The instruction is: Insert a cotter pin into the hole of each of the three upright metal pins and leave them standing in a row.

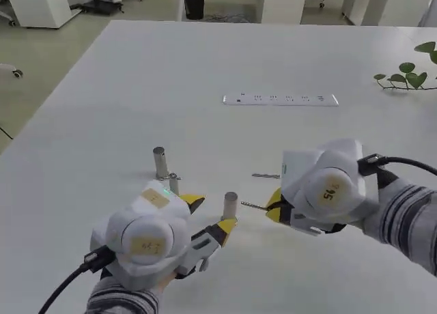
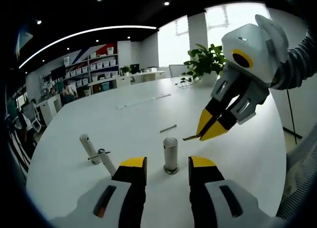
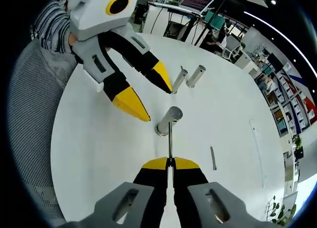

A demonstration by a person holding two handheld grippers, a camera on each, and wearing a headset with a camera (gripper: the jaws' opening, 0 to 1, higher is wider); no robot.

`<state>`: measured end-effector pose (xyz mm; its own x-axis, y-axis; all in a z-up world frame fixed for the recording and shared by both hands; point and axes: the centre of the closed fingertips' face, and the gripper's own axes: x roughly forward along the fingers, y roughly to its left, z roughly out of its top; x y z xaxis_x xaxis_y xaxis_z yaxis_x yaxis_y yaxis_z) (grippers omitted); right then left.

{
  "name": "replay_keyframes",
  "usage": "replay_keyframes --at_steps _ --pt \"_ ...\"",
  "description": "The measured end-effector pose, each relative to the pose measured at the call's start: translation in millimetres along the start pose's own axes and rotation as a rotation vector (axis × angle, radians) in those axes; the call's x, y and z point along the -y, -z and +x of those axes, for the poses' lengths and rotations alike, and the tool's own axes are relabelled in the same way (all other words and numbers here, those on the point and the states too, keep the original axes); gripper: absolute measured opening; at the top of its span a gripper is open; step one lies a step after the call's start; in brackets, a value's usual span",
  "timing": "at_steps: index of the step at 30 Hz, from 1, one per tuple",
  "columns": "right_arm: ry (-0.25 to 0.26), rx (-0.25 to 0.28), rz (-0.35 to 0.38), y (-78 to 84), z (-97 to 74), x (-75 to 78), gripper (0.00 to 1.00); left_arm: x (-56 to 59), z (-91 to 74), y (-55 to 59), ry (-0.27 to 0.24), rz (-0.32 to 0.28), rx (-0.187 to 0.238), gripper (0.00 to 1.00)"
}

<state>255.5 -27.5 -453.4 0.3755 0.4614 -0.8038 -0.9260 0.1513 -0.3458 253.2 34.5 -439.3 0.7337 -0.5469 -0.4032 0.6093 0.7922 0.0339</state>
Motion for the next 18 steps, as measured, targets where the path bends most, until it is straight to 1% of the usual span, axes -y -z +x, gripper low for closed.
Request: replay_keyframes --at_steps 3,9,11,12,13,16,18 --pt "0.005 -0.005 -0.003 1.6 2.9 2.0 0.00 0.6 6.0 2.7 -0.004 0.000 -0.012 0.30" --pt "0.009 -0.015 -0.016 3.5 6.6 4.0 0.00 2.4 16.5 8.2 -0.004 -0.027 -0.030 0.27" --pt "0.006 -0.012 -0.012 2.3 7.7 3.8 0.00 3.1 21.1 11.7 -0.001 -0.042 -0.050 0.26" --pt "0.007 -0.011 -0.012 1.8 8.2 3.9 0.00 2.9 22.9 14.2 -0.003 -0.043 -0.065 0.25" --pt "0.009 -0.010 -0.013 1.2 8.8 4.3 0.00 3.0 25.9 14.9 -0.004 -0.040 -0.070 0.25" --pt "0.009 -0.011 -0.013 0.3 9.4 4.5 0.00 4.2 30.9 15.5 -0.001 -0.052 -0.070 0.23" --pt "0.010 -0.011 -0.016 -0.3 9.2 4.6 0.00 4.8 34.0 17.2 -0.003 -0.054 -0.079 0.22"
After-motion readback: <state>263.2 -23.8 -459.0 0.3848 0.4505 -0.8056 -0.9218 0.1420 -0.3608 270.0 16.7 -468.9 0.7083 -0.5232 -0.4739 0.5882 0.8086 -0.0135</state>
